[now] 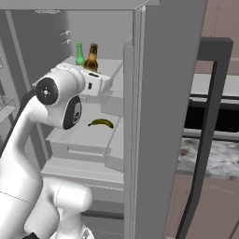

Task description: Place the beers on the top shelf of the fridge to keep them out of children's reach, and place the banana on lower shelves for easy access.

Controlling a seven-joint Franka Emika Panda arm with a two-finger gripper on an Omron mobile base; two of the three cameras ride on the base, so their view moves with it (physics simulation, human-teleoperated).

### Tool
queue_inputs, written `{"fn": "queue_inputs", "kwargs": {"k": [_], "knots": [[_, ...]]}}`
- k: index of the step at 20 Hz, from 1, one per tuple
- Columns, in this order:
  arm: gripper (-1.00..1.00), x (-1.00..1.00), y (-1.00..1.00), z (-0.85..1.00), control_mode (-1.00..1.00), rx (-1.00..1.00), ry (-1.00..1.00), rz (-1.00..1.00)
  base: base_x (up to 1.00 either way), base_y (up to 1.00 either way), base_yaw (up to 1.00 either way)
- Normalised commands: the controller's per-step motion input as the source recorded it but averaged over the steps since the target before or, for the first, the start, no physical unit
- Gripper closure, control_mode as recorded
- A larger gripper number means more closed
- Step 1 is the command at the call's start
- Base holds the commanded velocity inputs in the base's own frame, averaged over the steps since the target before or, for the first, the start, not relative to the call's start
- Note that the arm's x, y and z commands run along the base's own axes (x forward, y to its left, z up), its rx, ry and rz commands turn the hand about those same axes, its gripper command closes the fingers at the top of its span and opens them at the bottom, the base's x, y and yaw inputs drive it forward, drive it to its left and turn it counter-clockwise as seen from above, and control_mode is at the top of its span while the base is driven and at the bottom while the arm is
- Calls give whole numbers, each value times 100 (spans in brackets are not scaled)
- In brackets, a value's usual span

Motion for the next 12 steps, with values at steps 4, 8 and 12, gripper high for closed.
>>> {"fn": "queue_inputs", "kwargs": {"k": [4, 8, 12], "knots": [[100, 43, -13, 0, -100, 0, 0, 0, 0, 0, 0], [100, 40, -11, 0, -100, 0, 0, 0, 0, 0, 0], [100, 40, -6, 0, -100, 0, 0, 0, 0, 0, 0]]}}
